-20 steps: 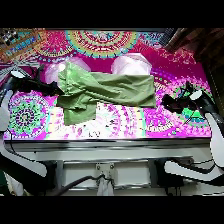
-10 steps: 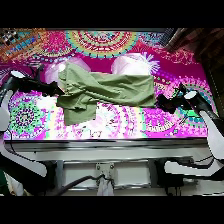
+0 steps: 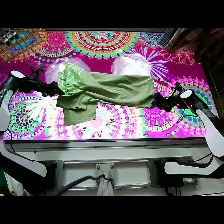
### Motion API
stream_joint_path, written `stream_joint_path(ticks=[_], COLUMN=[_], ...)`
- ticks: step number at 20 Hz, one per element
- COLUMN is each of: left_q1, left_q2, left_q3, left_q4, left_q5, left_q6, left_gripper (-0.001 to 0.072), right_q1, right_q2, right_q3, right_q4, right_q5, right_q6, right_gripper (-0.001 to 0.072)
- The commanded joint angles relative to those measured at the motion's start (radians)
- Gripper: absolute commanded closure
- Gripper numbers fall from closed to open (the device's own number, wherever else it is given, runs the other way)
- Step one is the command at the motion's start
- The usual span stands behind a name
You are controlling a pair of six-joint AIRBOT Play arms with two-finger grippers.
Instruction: Fold the clothes and pants, and hang the long-sleeved shirts on hangers.
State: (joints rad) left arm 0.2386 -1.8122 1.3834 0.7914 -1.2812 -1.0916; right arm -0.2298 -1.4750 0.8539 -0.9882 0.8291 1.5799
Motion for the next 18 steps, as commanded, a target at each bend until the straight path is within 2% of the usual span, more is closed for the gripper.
stream_joint_path(ticks=[1,8,18], left_q1=[0.001,0.001,0.001], left_q2=[0.0,0.0,0.0], left_q3=[0.001,0.001,0.001], left_q4=[0.0,0.0,0.0], left_q5=[0.001,-0.004,-0.003], left_q6=[0.0,0.0,0.0], left_gripper=[0.0699,0.0699,0.0699], right_q1=[0.001,0.001,-0.001], right_q2=[-0.003,-0.003,-0.002], right_q3=[-0.001,-0.001,-0.001], right_q4=[-0.022,-0.084,-0.09], right_q5=[-0.011,-0.017,-0.03], right_q6=[0.0,0.051,0.061], right_gripper=[0.056,0.0562,0.0566])
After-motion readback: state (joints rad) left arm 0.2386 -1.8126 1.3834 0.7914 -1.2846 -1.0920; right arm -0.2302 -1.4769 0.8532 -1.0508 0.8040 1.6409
